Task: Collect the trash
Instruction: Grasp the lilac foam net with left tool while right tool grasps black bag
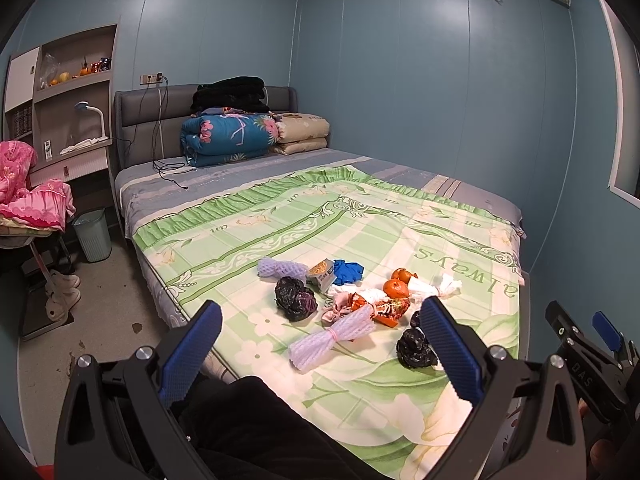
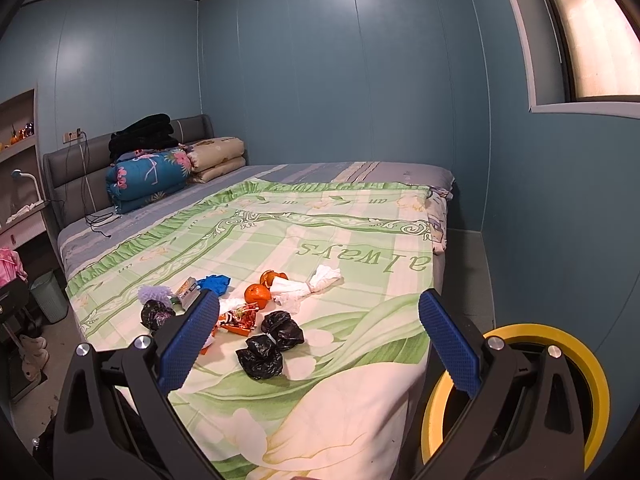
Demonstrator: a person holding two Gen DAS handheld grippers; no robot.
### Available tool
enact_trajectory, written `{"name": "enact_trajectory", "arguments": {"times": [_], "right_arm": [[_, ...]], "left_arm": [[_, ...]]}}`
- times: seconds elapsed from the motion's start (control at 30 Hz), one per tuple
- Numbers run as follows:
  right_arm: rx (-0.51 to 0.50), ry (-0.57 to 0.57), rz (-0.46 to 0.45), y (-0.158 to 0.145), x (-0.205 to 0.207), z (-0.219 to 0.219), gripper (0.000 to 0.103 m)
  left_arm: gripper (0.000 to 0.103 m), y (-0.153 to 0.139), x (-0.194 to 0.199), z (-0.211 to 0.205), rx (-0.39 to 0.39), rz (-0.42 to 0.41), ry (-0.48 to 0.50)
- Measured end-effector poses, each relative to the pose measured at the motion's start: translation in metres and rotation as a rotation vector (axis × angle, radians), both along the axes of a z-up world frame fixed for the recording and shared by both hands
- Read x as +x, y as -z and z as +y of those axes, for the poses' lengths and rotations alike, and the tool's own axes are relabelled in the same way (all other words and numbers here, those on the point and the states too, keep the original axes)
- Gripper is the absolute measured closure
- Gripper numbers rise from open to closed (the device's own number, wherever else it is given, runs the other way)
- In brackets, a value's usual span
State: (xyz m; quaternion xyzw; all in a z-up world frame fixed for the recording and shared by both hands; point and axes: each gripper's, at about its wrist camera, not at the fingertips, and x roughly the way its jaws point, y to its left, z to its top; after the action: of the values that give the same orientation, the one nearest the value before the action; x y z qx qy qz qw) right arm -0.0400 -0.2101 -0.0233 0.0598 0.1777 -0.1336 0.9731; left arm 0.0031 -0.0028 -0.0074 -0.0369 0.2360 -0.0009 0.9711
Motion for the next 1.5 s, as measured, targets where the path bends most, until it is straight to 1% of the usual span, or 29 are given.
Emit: {"name": "enact_trajectory", "arguments": {"times": [0.3,0.5,0.6,0.67,0.77,0.8,0.87,0.97,1.1,1.2,1.33,1.5], "right_arm": [[-0.074,-0.013,-0.009,0.005,0.006,0.007,0.007],[-0.053,-0.031,0.02,0.011,0.022,-0.003,0.007],[-0.046,-0.067,0.021,0.015,0.032,-0.006,0.007],[-0.016,-0.105,0.039,0.017,0.041,-0.009,0.007],[0.049,-0.135,0.081,0.026,0.063,-0.014,0.007],[0.056,-0.14,0.094,0.029,0.069,-0.015,0.007],[0.068,-0.156,0.126,0.037,0.085,-0.014,0.007],[0.056,-0.189,0.159,0.049,0.103,-0.008,0.007],[0.046,-0.208,0.23,0.069,0.123,-0.001,0.007],[0.069,-0.217,0.291,0.085,0.138,-0.001,0.007],[0.055,-0.21,0.336,0.099,0.15,-0.001,0.007],[0.1,-0.226,0.409,0.117,0.17,-0.007,0.007]], "left_arm": [[0.007,0.005,0.009,0.002,-0.003,0.024,0.003],[0.007,0.013,0.028,0.01,0.014,0.052,-0.003],[0.007,0.023,0.042,0.015,0.017,0.077,0.041],[0.007,0.03,0.052,0.016,0.025,0.096,0.075],[0.007,0.042,0.067,0.017,0.064,0.12,0.105],[0.007,0.048,0.075,0.017,0.085,0.133,0.11],[0.007,0.057,0.084,0.018,0.094,0.157,0.133],[0.007,0.078,0.104,0.025,0.093,0.22,0.158],[0.007,0.103,0.122,0.032,0.09,0.283,0.183],[0.007,0.116,0.133,0.039,0.058,0.318,0.219],[0.007,0.128,0.145,0.04,0.089,0.34,0.241],[0.007,0.143,0.167,0.03,0.097,0.383,0.314]]}}
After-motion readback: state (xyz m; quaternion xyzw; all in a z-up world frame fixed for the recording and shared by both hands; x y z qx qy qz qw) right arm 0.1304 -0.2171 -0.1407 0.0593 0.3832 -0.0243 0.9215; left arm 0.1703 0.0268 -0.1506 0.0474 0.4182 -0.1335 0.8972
